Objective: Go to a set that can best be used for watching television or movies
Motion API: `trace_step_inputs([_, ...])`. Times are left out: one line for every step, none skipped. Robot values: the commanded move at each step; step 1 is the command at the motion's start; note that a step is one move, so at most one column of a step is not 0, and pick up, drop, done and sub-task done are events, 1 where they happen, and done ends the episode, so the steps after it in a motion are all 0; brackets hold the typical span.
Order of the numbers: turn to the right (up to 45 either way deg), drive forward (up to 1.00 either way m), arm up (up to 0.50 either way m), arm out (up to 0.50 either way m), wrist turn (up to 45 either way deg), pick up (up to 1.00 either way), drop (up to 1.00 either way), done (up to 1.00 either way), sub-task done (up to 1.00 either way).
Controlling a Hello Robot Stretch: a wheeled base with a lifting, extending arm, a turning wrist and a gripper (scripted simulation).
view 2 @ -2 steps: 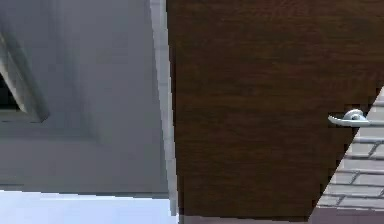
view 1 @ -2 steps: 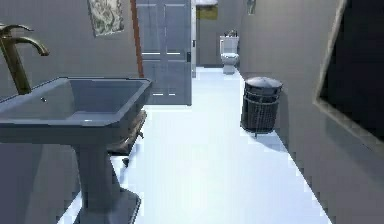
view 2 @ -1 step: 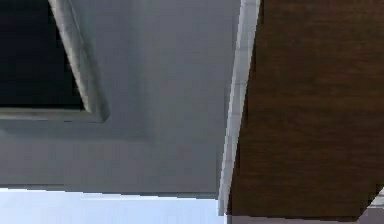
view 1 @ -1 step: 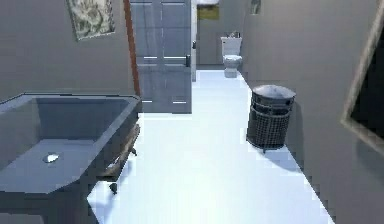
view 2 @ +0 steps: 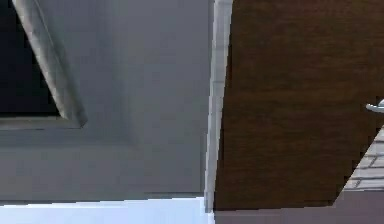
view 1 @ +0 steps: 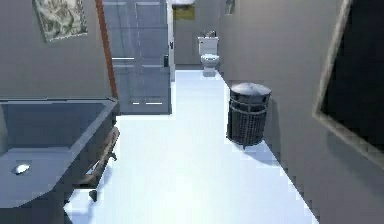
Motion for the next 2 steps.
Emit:
trace_step_inputs([0.0,1.0,0.0,0.0,0.0,0.0,0.0,0.0,0.0])
trace_step_inputs([3.0,0.0,0.0,0.0,0.0,0.0,0.0,0.0,0.0])
